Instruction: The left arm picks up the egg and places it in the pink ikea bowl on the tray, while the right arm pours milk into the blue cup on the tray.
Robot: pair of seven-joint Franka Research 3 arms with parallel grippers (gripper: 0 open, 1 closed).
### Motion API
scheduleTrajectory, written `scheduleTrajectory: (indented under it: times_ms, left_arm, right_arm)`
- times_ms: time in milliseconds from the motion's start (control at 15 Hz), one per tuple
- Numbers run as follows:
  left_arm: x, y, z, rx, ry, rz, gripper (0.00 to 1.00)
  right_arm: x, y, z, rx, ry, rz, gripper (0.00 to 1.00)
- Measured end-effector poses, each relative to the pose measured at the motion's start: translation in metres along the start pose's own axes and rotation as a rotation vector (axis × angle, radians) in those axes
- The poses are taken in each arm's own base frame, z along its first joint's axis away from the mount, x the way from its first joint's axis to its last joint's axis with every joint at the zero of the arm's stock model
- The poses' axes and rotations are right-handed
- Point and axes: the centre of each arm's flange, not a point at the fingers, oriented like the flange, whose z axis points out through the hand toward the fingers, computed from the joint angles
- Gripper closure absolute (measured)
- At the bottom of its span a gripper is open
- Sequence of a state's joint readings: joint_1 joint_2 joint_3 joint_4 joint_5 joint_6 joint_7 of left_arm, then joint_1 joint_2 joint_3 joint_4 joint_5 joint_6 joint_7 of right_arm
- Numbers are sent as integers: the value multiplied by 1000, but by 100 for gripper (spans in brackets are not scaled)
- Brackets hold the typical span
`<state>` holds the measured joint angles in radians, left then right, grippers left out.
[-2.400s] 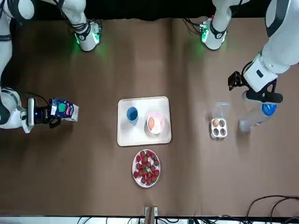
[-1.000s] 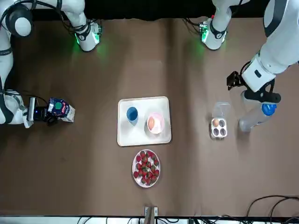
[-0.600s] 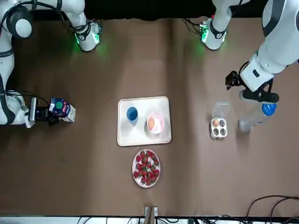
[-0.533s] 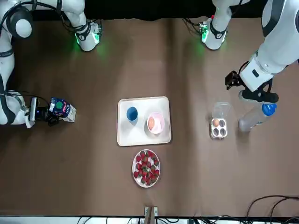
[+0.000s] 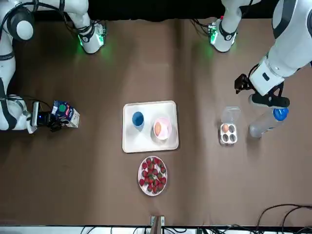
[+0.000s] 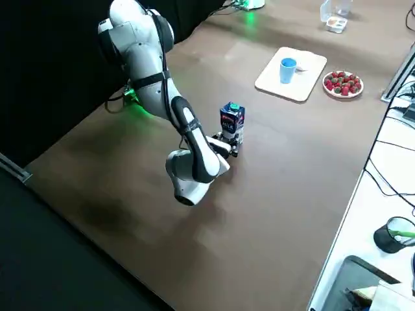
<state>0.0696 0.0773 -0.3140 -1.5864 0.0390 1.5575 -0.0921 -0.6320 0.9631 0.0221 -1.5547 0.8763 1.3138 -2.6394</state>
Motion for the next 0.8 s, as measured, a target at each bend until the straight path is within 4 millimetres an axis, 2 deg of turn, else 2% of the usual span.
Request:
scheduleTrajectory:
  times_ms: [333, 600, 800]
  left_arm:
    - [1, 1, 2, -1, -4, 3, 0]
    - [2, 1, 3, -1, -6, 3, 0]
    - [2, 1, 3, -1, -6, 3, 0]
  right_arm:
    - [-2, -1, 1, 0, 2, 3, 34]
    - [-3, -2, -1, -3, 1, 4, 1]
    - [-3, -5, -7, -14, 0, 11, 0]
